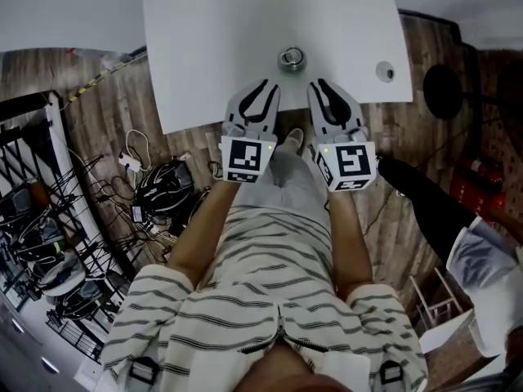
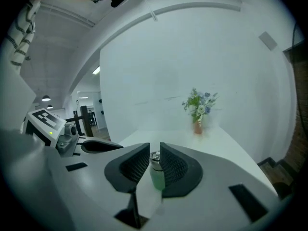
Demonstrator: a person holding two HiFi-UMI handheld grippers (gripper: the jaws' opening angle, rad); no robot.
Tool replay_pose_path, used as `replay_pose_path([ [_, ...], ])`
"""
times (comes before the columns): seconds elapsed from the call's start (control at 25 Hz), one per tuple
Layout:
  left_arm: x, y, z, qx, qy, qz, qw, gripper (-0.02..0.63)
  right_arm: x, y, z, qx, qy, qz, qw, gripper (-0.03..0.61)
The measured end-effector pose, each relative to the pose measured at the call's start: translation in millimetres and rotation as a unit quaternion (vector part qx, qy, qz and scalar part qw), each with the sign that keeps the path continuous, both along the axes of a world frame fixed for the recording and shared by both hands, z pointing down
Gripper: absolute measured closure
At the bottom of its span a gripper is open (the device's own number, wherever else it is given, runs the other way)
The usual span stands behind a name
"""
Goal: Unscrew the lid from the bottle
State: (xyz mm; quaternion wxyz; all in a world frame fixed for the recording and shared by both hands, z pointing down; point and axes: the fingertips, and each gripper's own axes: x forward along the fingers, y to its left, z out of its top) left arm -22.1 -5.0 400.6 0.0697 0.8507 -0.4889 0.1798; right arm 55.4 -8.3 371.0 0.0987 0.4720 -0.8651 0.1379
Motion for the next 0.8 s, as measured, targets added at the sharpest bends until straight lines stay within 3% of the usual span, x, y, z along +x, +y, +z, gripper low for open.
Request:
replay_pose_path([
  [0.28,9,-14,38,-0.022,-0.008,0.042,0.9988,0.455,-12,-19,32,-0.02,0.02,-0.027,0.999,0.406],
  [0.52,16,-30,62,-0.033,0.007,0.09,0.9954,0.363,-25,-35,55,-0.034,0.045,-0.047,0.997,0.309],
  [0.8,25,-46,81,-0.024,0.012,0.136,0.9903,0.299,-36,-51,73,-0.033,0.067,-0.068,0.995,0.275],
])
